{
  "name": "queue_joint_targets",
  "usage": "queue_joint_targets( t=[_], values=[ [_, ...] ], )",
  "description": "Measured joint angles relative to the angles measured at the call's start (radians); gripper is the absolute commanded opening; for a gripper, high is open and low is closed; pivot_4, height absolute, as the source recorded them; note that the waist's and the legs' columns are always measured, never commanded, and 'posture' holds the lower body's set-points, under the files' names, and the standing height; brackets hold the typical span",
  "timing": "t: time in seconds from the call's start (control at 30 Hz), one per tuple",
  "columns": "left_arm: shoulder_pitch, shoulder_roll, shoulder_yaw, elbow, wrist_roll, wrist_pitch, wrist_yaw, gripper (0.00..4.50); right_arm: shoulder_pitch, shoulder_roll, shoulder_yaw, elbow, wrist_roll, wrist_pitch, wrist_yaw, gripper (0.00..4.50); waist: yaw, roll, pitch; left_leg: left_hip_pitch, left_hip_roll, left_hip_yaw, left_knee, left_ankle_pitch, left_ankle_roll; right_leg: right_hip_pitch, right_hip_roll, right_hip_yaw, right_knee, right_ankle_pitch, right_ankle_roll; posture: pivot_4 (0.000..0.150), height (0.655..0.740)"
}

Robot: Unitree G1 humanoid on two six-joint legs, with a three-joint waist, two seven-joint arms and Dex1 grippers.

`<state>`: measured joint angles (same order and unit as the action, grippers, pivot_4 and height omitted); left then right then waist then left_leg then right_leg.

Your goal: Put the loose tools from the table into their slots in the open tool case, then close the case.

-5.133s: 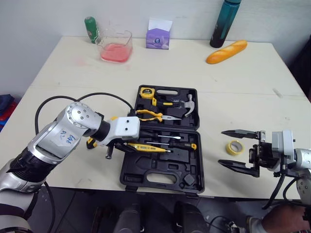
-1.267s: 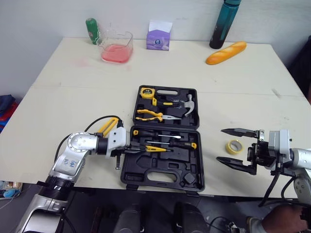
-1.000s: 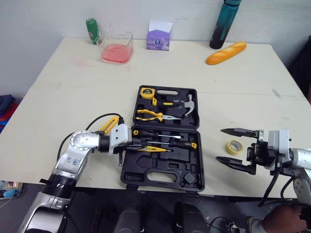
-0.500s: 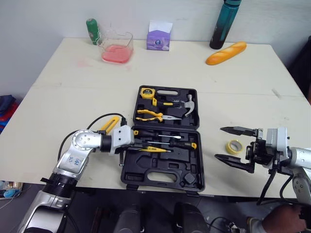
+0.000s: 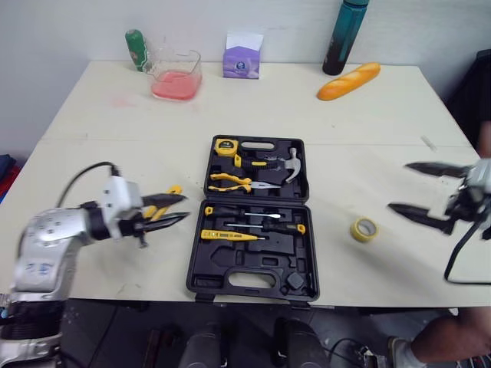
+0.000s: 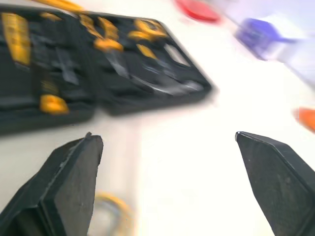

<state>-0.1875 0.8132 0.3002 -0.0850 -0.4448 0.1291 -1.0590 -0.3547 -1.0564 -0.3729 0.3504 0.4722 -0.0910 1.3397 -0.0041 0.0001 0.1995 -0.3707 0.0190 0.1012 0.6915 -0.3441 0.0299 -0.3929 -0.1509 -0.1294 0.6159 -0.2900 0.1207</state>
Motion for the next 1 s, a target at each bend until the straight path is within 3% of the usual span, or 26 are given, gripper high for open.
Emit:
queue_joint_targets(
  t=[0.1,0.4,0.57,1.0],
  values=[
    [0.018,0.045,0.1,0.072,0.002,-0.01,0.026,4.45,-0.106,-0.041,0.021,0.162,-0.057,-0.062,0.024,4.5,-0.002,0.0,0.0,0.0,0.0,0.001,0.0,0.0,0.0,-0.001,0.0,0.001,0.0,0.0,0.0,0.15,0.74],
    [0.157,0.153,0.373,0.404,0.049,-0.12,0.065,4.45,-0.42,-0.145,0.157,0.682,-0.326,-0.335,-0.081,4.5,-0.031,0.001,0.001,0.0,0.0,0.006,-0.007,0.0,-0.001,-0.005,-0.002,0.001,-0.002,-0.001,-0.001,0.15,0.74],
    [0.244,0.176,0.445,0.528,0.075,-0.138,0.107,4.45,-0.459,-0.161,0.174,0.819,-0.384,-0.394,-0.148,4.5,-0.04,0.001,0.001,0.001,0.001,0.007,-0.008,-0.001,-0.002,-0.006,-0.002,0.001,-0.002,-0.001,-0.001,0.15,0.74],
    [0.318,0.165,0.465,0.475,0.074,-0.172,0.112,4.45,-0.439,-0.154,0.143,0.912,-0.381,-0.43,-0.14,4.5,-0.054,0.002,0.001,0.001,0.0,0.008,-0.009,-0.001,-0.003,-0.006,-0.011,0.001,0.0,-0.001,-0.002,0.15,0.74]
  ],
)
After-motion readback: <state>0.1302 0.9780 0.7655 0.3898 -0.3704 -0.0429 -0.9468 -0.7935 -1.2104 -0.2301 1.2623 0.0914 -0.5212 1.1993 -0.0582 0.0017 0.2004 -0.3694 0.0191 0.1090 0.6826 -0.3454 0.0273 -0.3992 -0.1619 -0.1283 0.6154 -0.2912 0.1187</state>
